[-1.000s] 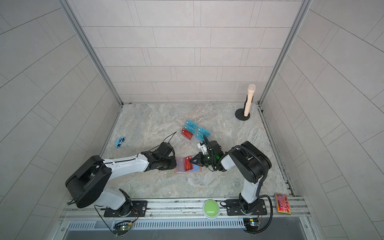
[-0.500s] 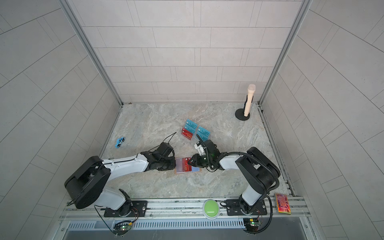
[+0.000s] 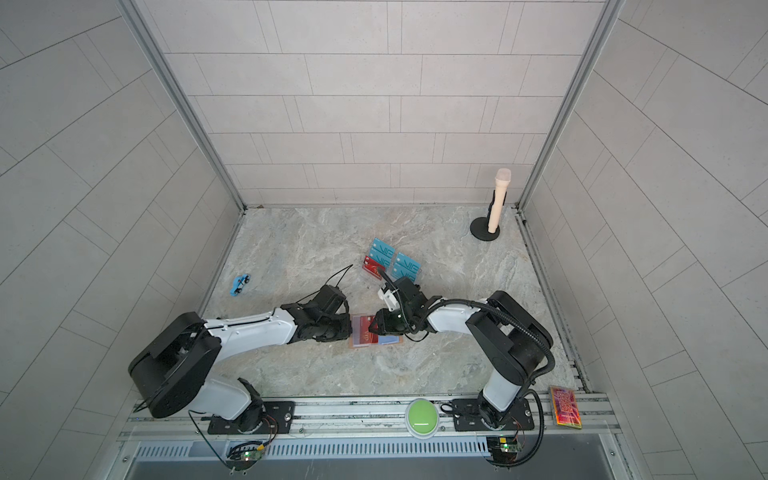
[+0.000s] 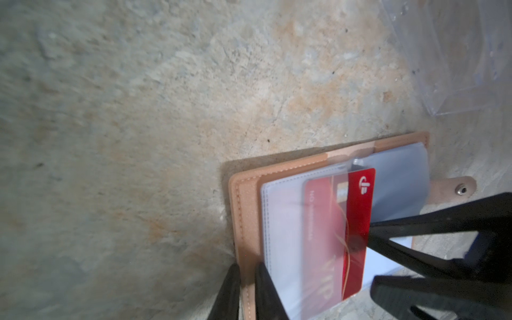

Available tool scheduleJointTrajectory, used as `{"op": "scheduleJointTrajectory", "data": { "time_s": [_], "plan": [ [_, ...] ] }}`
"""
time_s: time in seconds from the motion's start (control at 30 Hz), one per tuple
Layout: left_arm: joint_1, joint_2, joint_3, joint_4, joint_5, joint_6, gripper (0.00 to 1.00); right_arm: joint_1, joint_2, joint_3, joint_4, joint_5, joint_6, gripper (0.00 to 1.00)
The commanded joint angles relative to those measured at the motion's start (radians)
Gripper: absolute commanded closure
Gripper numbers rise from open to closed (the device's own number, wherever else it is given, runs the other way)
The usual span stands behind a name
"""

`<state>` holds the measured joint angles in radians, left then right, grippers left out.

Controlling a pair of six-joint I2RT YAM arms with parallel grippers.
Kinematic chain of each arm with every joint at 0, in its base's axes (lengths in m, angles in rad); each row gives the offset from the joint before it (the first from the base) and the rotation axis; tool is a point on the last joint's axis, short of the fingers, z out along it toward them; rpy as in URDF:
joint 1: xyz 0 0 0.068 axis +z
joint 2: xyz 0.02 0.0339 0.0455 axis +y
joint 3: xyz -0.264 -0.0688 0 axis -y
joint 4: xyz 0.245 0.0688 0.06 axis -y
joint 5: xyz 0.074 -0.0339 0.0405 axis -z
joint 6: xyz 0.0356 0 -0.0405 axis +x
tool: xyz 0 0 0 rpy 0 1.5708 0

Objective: Put the credit cards into the card holder

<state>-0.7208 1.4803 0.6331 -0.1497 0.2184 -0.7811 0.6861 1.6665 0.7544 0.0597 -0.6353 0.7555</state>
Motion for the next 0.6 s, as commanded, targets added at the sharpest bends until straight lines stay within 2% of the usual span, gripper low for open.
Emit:
{"op": "scheduleJointTrajectory", "data": {
  "time_s": [0.0, 0.4, 0.57],
  "plan": [
    [-0.006, -0.008, -0.025, 0.009, 0.006, 0.009, 0.84, 0.03, 0.027, 0.044, -0.064, 0.028, -0.019, 0.6],
    [-0.005, -0.009, -0.028, 0.016, 0.016, 0.018, 0.84, 0.091, 0.087, 0.142, -0.107, 0.038, -0.018, 0.6],
    [-0.005, -0.069, -0.031, -0.049, -0.017, 0.036, 0.83, 0.102, 0.067, 0.143, -0.107, 0.044, -0.002, 0.6]
  ]
}}
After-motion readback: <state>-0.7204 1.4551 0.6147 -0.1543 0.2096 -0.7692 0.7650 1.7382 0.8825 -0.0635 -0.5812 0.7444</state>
